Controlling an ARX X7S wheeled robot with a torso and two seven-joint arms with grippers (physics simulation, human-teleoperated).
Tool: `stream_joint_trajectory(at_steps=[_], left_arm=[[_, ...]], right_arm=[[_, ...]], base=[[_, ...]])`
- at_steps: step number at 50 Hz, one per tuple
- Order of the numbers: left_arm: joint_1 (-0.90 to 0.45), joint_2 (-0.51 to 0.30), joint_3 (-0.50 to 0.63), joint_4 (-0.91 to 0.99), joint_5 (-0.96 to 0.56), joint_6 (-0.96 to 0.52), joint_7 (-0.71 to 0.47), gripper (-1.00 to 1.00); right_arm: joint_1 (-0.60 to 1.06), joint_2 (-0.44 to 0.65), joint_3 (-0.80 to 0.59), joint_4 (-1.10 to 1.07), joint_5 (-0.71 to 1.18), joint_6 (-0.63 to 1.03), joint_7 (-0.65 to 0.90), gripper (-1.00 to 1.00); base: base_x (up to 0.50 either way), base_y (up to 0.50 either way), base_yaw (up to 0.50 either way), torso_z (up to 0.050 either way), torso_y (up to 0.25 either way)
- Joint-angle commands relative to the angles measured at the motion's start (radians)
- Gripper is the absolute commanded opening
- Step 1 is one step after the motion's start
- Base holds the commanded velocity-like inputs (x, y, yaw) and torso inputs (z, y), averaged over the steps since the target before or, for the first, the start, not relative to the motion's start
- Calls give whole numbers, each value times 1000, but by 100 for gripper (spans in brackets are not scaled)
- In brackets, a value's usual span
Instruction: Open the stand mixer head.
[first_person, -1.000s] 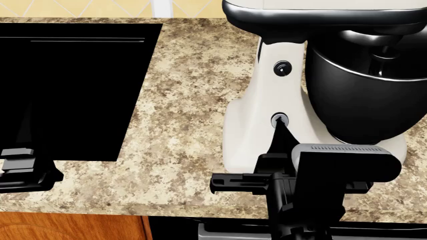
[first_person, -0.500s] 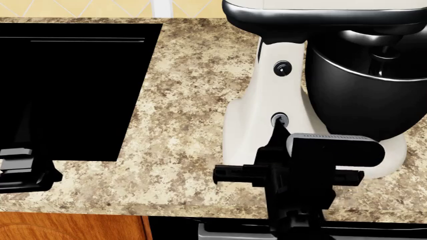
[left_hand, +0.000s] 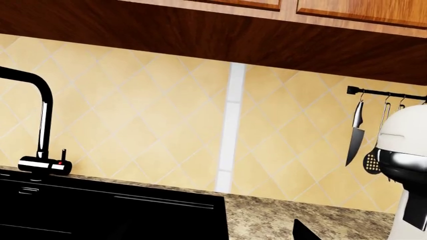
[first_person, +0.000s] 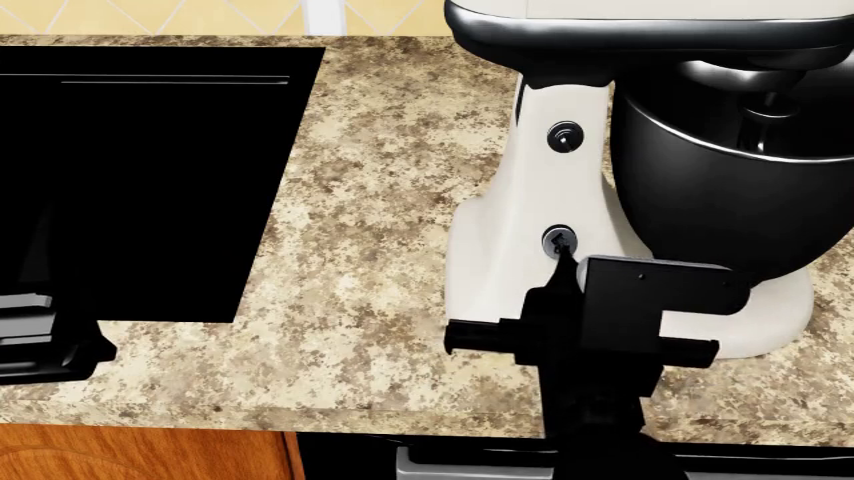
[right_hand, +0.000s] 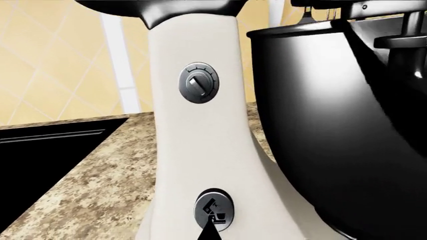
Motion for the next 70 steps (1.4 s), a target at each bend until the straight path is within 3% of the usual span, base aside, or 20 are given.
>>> stream_joint_trajectory(at_steps=[1, 32, 62, 70], left_arm=[[4, -4, 4, 9, -5, -1, -9, 100], [-1, -15, 6, -6, -17, 16, -12, 100], [1, -25, 9, 5, -33, 14, -31, 100], [4, -27, 18, -1, -27, 21, -31, 100]], right_arm=[[30, -4, -2, 80, 2, -24, -11, -100], [157, -37, -24, 366, -16, -118, -42, -100], [149, -22, -34, 379, 3, -121, -37, -100], [46, 37, -50, 123, 28, -15, -5, -100]], base=[[0, 0, 0, 0, 0], [7, 0, 2, 0, 0], [23, 0, 12, 0, 0], [12, 0, 7, 0, 0]])
